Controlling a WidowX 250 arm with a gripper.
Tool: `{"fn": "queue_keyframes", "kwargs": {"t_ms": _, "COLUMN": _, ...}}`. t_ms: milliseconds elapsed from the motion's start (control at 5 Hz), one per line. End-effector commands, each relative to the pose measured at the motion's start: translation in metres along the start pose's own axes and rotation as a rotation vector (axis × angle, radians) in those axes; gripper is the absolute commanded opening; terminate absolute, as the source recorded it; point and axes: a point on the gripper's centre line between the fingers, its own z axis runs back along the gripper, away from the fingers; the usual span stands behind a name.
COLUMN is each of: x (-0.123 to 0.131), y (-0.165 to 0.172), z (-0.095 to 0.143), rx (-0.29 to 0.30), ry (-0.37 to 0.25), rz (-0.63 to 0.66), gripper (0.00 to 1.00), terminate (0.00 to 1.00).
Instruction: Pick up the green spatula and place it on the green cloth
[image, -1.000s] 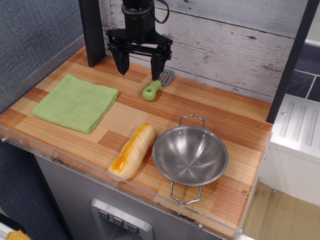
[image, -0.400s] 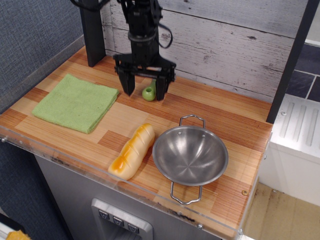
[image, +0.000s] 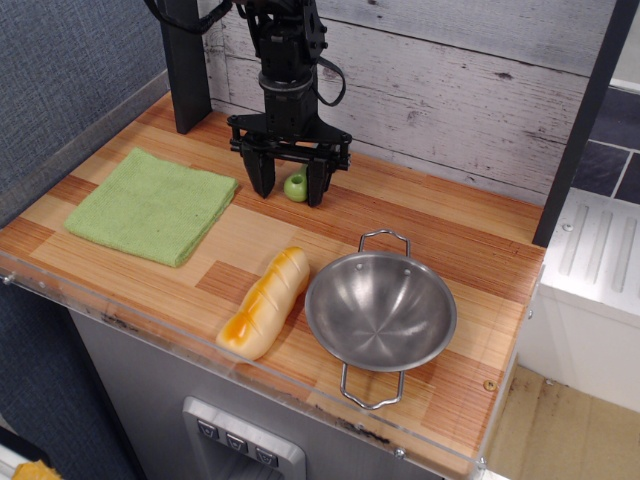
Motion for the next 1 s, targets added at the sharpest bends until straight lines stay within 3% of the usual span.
{"fn": "queue_keyframes", "kwargs": {"t_ms": 0, "x": 0.006, "y": 0.007, "z": 0.023, "rx": -0.019, "ry": -0.057, "rz": 0.02, "gripper": 0.0, "terminate": 0.0}}
{"fn": "queue_keyframes", "kwargs": {"t_ms": 200, "x": 0.008, "y": 0.012, "z": 0.053, "rx": -0.072, "ry": -0.081, "rz": 0.03, "gripper": 0.0, "terminate": 0.0}}
{"fn": "queue_keyframes", "kwargs": {"t_ms": 400, "x": 0.004, "y": 0.048, "z": 0.083, "rx": -0.126, "ry": -0.121, "rz": 0.1, "gripper": 0.0, "terminate": 0.0}}
{"fn": "queue_keyframes", "kwargs": {"t_ms": 600, "x": -0.013, "y": 0.1, "z": 0.088, "rx": -0.121, "ry": -0.125, "rz": 0.199, "gripper": 0.0, "terminate": 0.0}}
{"fn": "queue_keyframes", "kwargs": {"t_ms": 800, "x": -0.029, "y": 0.138, "z": 0.076, "rx": -0.027, "ry": -0.099, "rz": 0.247, "gripper": 0.0, "terminate": 0.0}}
